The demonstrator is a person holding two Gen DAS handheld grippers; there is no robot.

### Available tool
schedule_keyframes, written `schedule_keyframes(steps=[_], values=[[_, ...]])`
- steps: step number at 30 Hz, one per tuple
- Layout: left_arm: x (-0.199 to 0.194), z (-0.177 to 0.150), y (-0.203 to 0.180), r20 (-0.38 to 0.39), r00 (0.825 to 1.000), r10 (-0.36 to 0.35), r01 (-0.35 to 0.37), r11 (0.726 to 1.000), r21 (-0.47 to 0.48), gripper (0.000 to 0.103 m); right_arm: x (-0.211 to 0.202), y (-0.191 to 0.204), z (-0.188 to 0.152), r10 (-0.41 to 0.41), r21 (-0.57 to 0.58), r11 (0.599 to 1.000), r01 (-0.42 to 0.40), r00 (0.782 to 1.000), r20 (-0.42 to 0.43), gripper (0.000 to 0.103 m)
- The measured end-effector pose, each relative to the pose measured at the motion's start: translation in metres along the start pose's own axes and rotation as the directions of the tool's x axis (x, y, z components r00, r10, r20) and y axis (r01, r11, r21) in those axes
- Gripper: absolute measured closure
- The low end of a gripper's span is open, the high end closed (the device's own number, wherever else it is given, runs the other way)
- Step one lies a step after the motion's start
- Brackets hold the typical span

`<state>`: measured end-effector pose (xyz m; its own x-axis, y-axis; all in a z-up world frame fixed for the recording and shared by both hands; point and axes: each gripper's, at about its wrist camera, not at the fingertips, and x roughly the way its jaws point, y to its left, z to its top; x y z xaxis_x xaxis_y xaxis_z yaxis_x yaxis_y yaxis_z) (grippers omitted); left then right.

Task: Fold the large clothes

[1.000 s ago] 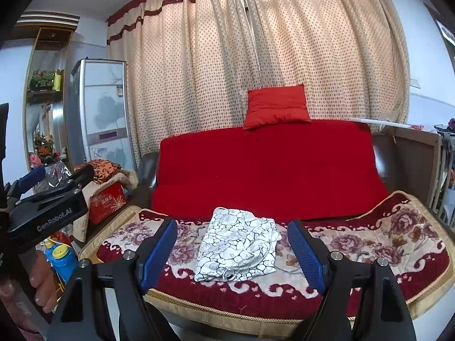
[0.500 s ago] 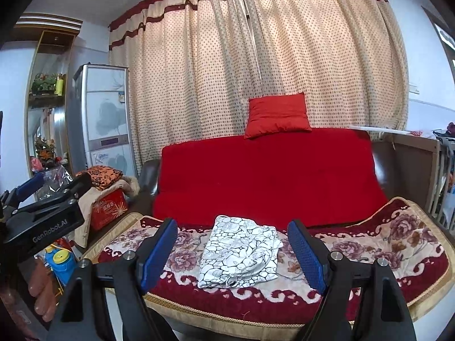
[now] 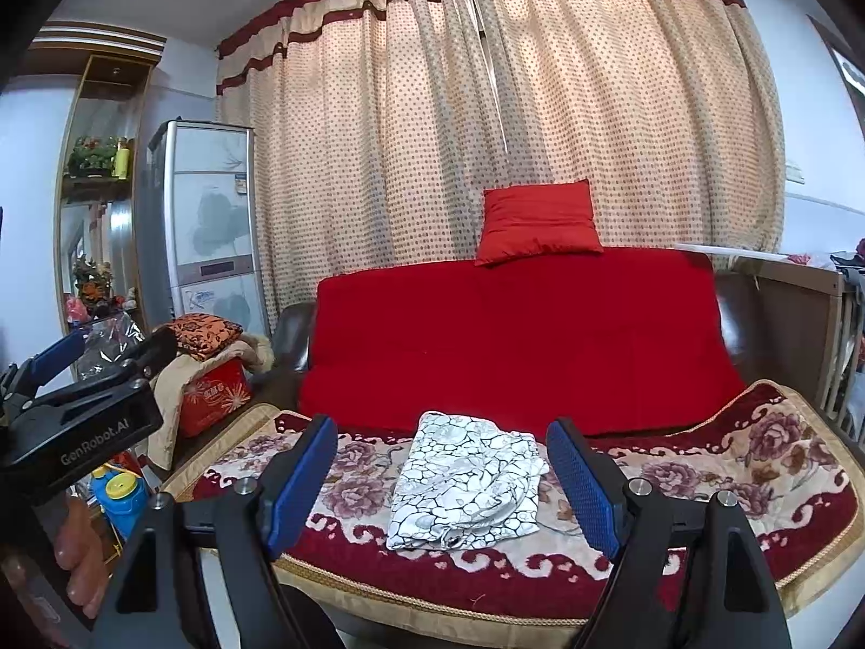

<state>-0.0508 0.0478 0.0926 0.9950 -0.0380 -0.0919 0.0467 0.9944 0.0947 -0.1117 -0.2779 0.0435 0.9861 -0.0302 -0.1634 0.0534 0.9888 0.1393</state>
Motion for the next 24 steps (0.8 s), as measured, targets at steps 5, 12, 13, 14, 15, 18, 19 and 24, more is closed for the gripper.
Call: schedule_keyframes(steps=[5, 12, 13, 14, 15, 18, 19, 24], values=[[0.000, -0.001, 0.002, -0.003, 1.000, 0.004, -0.004, 1.000, -0.002, 0.000, 0.003, 0.004, -0.001, 0.004, -0.009, 1.000, -0.004, 1.000, -0.005, 0.021], [0.001, -0.003, 0.005, -0.006, 1.000, 0.008, -0.008, 1.000, -0.006, 0.000, 0.008, 0.010, -0.003, 0.008, -0.024, 1.000, -0.008, 1.000, -0.015, 0.021], [0.001, -0.003, 0.006, -0.006, 1.000, 0.008, -0.008, 1.000, -0.005, 0.000, 0.007, 0.011, -0.003, 0.007, -0.024, 1.000, -0.008, 1.000, -0.015, 0.021], [0.001, -0.004, 0.006, -0.006, 1.000, 0.008, -0.008, 1.000, -0.006, 0.000, 0.008, 0.012, -0.003, 0.009, -0.025, 1.000, -0.009, 1.000, -0.017, 0.021], [0.002, -0.004, 0.007, -0.006, 1.000, 0.006, -0.007, 1.000, -0.006, 0.000, 0.008, 0.012, -0.003, 0.010, -0.026, 1.000, -0.010, 1.000, -0.018, 0.021], [0.001, -0.005, 0.008, -0.005, 1.000, 0.008, -0.008, 1.000, -0.009, 0.000, 0.009, 0.014, -0.003, 0.014, -0.028, 0.999, -0.014, 1.000, -0.020, 0.021], [0.001, -0.005, 0.008, -0.005, 1.000, 0.008, -0.008, 1.000, -0.009, 0.000, 0.010, 0.014, -0.003, 0.015, -0.030, 0.999, -0.015, 1.000, -0.021, 0.021], [0.002, -0.006, 0.009, -0.008, 1.000, 0.010, -0.010, 1.000, -0.012, 0.000, 0.012, 0.017, -0.004, 0.013, -0.038, 0.999, -0.014, 1.000, -0.025, 0.021]])
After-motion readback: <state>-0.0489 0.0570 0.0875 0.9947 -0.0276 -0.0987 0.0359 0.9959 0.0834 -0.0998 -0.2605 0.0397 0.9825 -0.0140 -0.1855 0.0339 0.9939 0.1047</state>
